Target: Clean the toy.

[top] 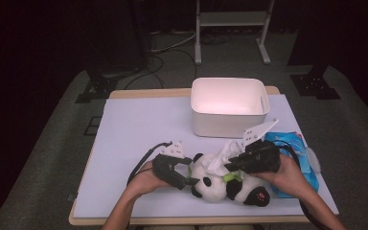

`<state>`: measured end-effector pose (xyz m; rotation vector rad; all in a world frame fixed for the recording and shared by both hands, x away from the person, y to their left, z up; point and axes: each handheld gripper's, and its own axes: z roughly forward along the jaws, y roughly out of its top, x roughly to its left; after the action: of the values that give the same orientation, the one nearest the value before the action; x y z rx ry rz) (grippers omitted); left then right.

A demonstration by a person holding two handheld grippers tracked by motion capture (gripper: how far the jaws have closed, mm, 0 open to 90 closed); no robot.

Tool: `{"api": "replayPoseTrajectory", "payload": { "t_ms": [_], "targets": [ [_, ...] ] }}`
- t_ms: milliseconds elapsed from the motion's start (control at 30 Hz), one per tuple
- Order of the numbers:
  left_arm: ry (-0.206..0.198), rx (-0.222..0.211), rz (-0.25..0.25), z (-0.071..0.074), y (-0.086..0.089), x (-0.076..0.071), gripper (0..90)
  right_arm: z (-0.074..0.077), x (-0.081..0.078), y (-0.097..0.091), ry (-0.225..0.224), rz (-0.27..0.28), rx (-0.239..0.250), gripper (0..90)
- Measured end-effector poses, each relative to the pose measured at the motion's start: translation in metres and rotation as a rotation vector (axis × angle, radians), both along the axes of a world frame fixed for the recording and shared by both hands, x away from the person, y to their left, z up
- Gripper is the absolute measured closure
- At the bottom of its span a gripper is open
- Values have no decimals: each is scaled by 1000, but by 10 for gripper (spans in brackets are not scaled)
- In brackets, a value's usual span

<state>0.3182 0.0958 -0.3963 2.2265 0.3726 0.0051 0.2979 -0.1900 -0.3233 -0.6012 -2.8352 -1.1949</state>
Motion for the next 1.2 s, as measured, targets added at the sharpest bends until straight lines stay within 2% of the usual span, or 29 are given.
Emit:
{"api": "replayPoseTrajectory", "payload": {
  "t_ms": [433, 600, 667, 733, 900, 1100, 1200],
  "targets": [
    [-8, 6, 2, -1, -1, 2, 226, -10, -6, 26, 8, 74, -35, 809],
    [-14, 18, -4, -1, -5, 3, 230, -12, -8, 37, -19, 98, -67, 798],
    [-14, 18, 0, 0, -5, 3, 230, -11, -8, 37, -31, 90, -75, 781],
    [-13, 16, 0, -1, -6, 3, 230, -8, -9, 35, -64, 73, -89, 750],
    [-6, 13, -1, -1, -7, 4, 230, -5, -6, 28, -95, 18, -102, 678],
    [-2, 17, -10, -1, -7, 4, 229, -10, 3, 19, -84, -44, -123, 552],
    [-4, 18, -14, -1, -8, 4, 230, -12, 7, 16, -53, -65, -116, 493]
  ]
}}
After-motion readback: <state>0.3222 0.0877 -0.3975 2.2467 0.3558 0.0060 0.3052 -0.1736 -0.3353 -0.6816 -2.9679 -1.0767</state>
